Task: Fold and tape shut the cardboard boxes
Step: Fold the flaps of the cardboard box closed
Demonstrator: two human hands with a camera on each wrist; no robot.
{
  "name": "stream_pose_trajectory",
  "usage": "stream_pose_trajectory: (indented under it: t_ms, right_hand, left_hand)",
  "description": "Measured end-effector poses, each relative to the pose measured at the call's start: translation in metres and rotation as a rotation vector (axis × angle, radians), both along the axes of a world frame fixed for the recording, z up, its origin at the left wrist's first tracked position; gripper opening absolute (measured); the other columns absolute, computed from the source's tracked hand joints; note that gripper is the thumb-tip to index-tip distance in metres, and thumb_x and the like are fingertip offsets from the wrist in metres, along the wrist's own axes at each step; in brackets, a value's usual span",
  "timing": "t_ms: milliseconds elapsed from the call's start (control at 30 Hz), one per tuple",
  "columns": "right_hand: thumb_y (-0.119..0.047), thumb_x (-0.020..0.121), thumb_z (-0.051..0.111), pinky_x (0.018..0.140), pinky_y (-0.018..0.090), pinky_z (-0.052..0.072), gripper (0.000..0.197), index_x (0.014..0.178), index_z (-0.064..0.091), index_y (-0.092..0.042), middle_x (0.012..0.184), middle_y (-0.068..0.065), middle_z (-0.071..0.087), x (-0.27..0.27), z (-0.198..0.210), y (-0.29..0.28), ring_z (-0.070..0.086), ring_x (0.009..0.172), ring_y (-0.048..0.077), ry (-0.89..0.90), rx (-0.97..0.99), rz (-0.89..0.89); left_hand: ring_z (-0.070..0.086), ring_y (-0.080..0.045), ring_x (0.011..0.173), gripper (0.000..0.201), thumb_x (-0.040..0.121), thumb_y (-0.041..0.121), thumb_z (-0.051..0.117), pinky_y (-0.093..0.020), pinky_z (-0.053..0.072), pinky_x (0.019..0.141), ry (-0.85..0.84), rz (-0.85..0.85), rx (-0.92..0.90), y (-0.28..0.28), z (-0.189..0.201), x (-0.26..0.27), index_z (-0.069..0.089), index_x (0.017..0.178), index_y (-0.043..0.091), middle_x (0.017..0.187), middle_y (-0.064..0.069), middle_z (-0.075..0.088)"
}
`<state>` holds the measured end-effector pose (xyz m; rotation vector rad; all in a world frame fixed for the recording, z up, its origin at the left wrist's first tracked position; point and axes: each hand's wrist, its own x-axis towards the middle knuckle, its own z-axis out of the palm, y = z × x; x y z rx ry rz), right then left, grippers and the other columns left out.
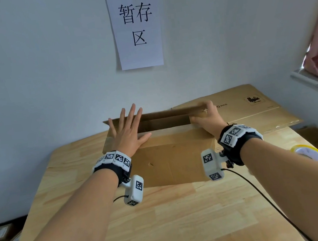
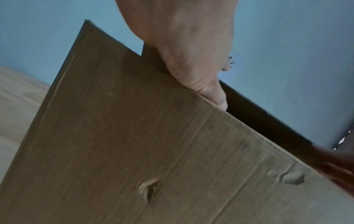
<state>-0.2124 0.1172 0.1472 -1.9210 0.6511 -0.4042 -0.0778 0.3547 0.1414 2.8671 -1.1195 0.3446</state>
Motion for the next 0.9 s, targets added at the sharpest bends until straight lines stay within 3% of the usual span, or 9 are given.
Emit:
stream_pose_trajectory:
  t_ms: [67, 133, 200, 300, 467, 600, 733, 833, 900]
  right_hand:
    - [-0.042, 0.088, 0.061, 0.101, 0.031, 0.039, 0.044, 0.122, 0.051, -0.016, 0.12, -0.005, 0.037, -0.004, -0.007, 0.002, 0.045, 0.112, 0.013, 0.049, -0.006, 0.019]
    - [-0.048, 0.092, 0.05, 0.102, 0.027, 0.035, 0.045, 0.119, 0.056, -0.012, 0.124, -0.002, 0.038, -0.005, -0.013, 0.001, 0.044, 0.11, 0.01, 0.056, -0.003, 0.041]
    - [-0.041, 0.097, 0.042, 0.105, 0.03, 0.033, 0.042, 0.119, 0.056, -0.007, 0.13, 0.003, 0.038, -0.003, -0.016, 0.0, 0.043, 0.113, 0.013, 0.06, -0.027, 0.017]
    - [-0.026, 0.099, 0.045, 0.104, 0.028, 0.035, 0.031, 0.119, 0.055, -0.005, 0.132, 0.005, 0.039, -0.001, -0.019, -0.001, 0.045, 0.115, 0.017, 0.077, -0.084, -0.01]
    - [-0.015, 0.099, 0.043, 0.1, 0.015, 0.021, 0.035, 0.133, 0.049, -0.008, 0.144, 0.005, 0.032, 0.002, -0.026, 0.004, 0.034, 0.132, 0.018, 0.054, -0.181, 0.004]
    - [-0.016, 0.1, 0.04, 0.112, 0.028, 0.019, 0.041, 0.141, 0.04, -0.01, 0.152, 0.007, 0.021, 0.006, -0.028, 0.003, 0.022, 0.141, 0.023, 0.115, -0.237, 0.045]
    - [-0.019, 0.102, 0.035, 0.112, 0.031, 0.022, 0.045, 0.146, 0.032, -0.015, 0.155, 0.01, 0.017, 0.005, -0.031, 0.001, 0.02, 0.142, 0.025, 0.165, -0.209, 0.041]
    - [-0.019, 0.102, 0.034, 0.112, 0.031, 0.022, 0.045, 0.147, 0.031, -0.018, 0.156, 0.01, 0.014, 0.006, -0.032, 0.001, 0.018, 0.143, 0.025, 0.174, -0.198, 0.041]
    - [-0.017, 0.102, 0.034, 0.112, 0.032, 0.024, 0.045, 0.147, 0.032, -0.018, 0.156, 0.01, 0.014, 0.007, -0.031, 0.001, 0.019, 0.143, 0.026, 0.177, -0.195, 0.036]
  left_hand:
    - [-0.018, -0.017, 0.145, 0.075, 0.092, 0.063, 0.033, -0.056, -0.019, 0.109, 0.007, 0.004, -0.001, -0.003, 0.001, 0.001, -0.005, 0.151, 0.034, 0.157, 0.013, -0.019]
    - [-0.013, -0.015, 0.146, 0.062, 0.094, 0.059, 0.031, -0.056, -0.019, 0.108, 0.018, -0.034, 0.007, -0.004, 0.0, 0.002, 0.013, 0.15, 0.038, 0.159, 0.014, -0.005]
    - [-0.002, -0.011, 0.147, 0.049, 0.097, 0.055, 0.027, -0.055, -0.019, 0.109, 0.033, -0.085, 0.021, -0.002, -0.002, 0.001, 0.029, 0.144, 0.043, 0.158, 0.016, 0.011]
    - [0.016, -0.007, 0.144, 0.043, 0.099, 0.051, 0.027, -0.049, -0.018, 0.112, 0.167, -0.108, -0.049, -0.001, -0.006, 0.001, 0.036, 0.141, 0.045, 0.154, 0.016, 0.026]
    - [0.016, -0.012, 0.145, 0.043, 0.102, 0.041, 0.03, -0.038, 0.006, 0.119, 0.335, -0.172, -0.088, 0.0, -0.006, 0.008, 0.036, 0.144, 0.033, 0.155, 0.006, 0.025]
    - [0.016, -0.014, 0.145, 0.043, 0.102, 0.041, 0.03, -0.036, 0.008, 0.118, 0.406, -0.18, -0.132, 0.001, -0.005, 0.01, 0.038, 0.143, 0.032, 0.156, 0.006, 0.025]
    - [0.015, -0.023, 0.146, 0.052, 0.102, 0.045, 0.019, -0.043, 0.013, 0.117, 0.335, 0.154, -0.091, 0.016, -0.004, 0.026, 0.026, 0.15, 0.023, 0.158, -0.003, 0.017]
    - [0.017, -0.029, 0.145, 0.064, 0.101, 0.048, 0.021, -0.045, 0.019, 0.116, 0.511, 0.443, -0.236, 0.033, -0.003, 0.034, 0.01, 0.153, 0.012, 0.159, -0.012, 0.009]
    - [0.027, -0.033, 0.141, 0.065, 0.101, 0.048, 0.025, -0.042, 0.026, 0.111, 0.595, 0.522, -0.337, 0.038, -0.006, 0.036, 0.013, 0.152, 0.008, 0.156, -0.015, 0.021]
